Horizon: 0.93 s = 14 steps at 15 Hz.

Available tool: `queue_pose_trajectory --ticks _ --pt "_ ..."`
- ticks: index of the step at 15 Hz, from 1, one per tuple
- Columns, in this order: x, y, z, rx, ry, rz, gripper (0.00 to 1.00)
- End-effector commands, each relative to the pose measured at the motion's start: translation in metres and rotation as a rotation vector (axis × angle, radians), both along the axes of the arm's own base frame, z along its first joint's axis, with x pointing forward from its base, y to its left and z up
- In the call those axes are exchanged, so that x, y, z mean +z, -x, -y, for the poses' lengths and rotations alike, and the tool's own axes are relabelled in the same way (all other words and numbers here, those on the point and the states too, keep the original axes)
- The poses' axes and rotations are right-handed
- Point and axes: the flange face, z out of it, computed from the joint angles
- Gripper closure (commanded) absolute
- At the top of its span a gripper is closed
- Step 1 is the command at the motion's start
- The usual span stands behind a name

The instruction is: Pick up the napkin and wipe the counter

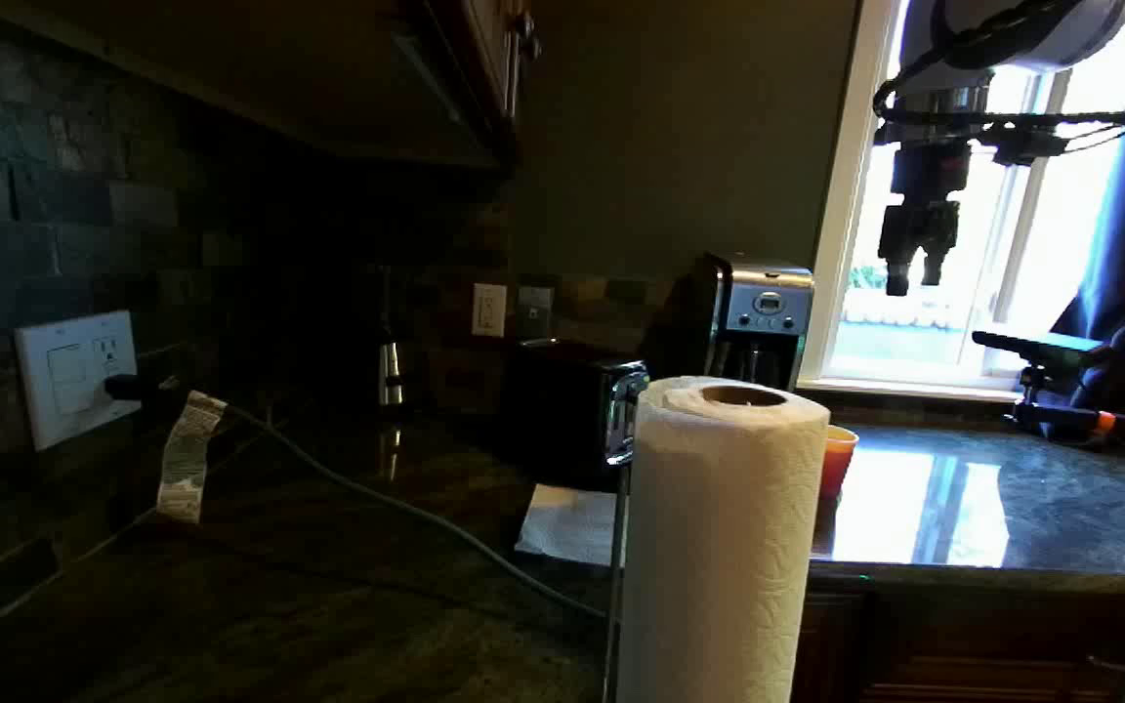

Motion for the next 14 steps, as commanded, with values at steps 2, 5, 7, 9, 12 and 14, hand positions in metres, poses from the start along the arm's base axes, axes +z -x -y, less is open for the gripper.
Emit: queue_pose_trajectory --ticks 2,5,7,9,12,14 --pt "0.001 0.000 0.000 0.000 0.000 -0.001 0.00" --pt "0.001 0.000 0.000 0.000 0.000 -0.001 0.00" --pt "0.001 0.000 0.000 0.000 0.000 -0.001 0.00" --pt "0.001 0.000 0.000 0.000 0.000 -0.001 0.00" --pt "-0.002 -0.036 -0.030 -0.041 -0.131 0.004 0.00" --pt "-0.016 -0.057 -0.061 -0.046 -0.205 -0.002 0.00"
